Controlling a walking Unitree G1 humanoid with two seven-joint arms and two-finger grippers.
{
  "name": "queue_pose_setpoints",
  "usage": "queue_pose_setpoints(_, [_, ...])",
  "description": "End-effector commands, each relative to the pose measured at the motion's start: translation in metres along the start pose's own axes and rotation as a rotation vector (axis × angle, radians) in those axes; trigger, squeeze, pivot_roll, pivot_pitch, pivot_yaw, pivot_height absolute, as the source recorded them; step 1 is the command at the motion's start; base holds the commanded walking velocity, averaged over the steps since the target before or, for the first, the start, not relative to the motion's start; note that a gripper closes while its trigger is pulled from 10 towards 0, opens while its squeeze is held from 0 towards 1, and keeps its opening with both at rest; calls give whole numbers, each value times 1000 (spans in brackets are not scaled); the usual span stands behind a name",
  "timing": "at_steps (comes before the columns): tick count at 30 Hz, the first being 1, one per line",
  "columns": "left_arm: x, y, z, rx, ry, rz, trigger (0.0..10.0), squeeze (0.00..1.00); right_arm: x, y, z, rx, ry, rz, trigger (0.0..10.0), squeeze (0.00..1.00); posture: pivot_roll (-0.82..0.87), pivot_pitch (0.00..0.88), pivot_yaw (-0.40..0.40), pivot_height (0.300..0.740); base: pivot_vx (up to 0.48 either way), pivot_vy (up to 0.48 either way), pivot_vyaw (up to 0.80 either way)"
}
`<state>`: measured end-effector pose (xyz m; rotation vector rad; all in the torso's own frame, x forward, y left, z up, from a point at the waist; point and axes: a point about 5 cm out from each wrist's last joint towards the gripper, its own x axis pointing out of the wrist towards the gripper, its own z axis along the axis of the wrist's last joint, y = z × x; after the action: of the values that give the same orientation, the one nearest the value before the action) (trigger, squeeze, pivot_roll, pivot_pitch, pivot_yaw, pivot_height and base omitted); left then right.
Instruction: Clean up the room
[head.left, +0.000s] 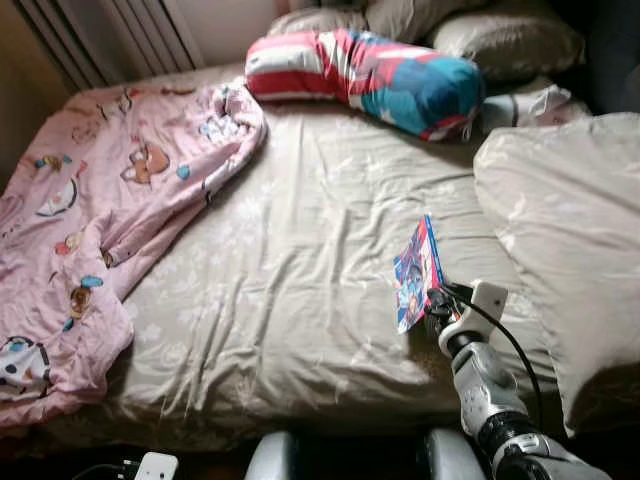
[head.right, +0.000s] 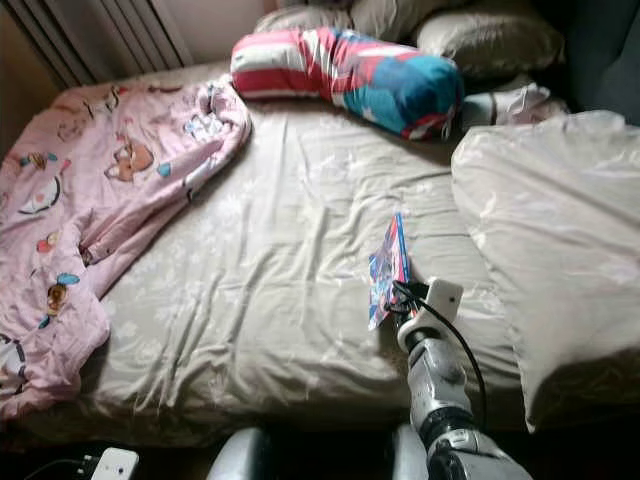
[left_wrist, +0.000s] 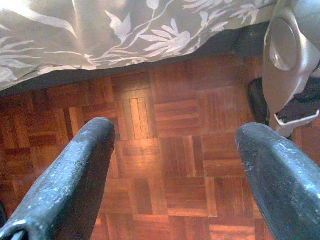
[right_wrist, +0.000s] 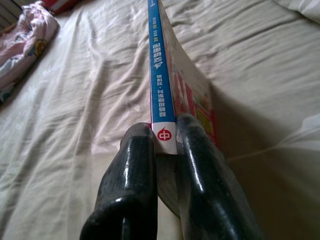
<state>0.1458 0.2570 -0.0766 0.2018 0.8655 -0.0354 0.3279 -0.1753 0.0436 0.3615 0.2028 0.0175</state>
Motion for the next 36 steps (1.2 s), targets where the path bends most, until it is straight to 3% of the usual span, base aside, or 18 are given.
queue_pose_setpoints(1, [-5,9,-9,23,24,12,10000,0,7,13,11,3,-51,52,10000,0,74,182,182,628,0,0,0])
queue_pose_setpoints(12, [-7,5,-17,27,63,14,10000,0,5,11,13,-15,-77,92,10000,0,67,169,170,628,0,0,0])
queue_pose_setpoints(21, [-7,0,-19,14,65,12,10000,0,-2,-7,-1,-103,30,-11,10000,0,71,183,163,628,0,0,0])
queue_pose_setpoints(33, [-8,-3,-22,15,68,3,10000,0,-5,-16,-4,-194,63,-49,10000,0,68,210,169,628,0,0,0])
queue_pose_setpoints(34, [-8,-3,-23,15,70,3,10000,0,-6,-17,-5,-203,66,-50,10000,90,68,210,169,628,0,0,0])
queue_pose_setpoints(35, [-8,-3,-23,15,70,3,10000,0,-6,-17,-5,-206,67,-50,10000,90,68,210,169,628,0,0,0])
queue_pose_setpoints(36, [-8,-3,-23,15,70,3,10000,0,-6,-17,-5,-210,68,-49,10000,314,70,212,169,628,0,0,0])
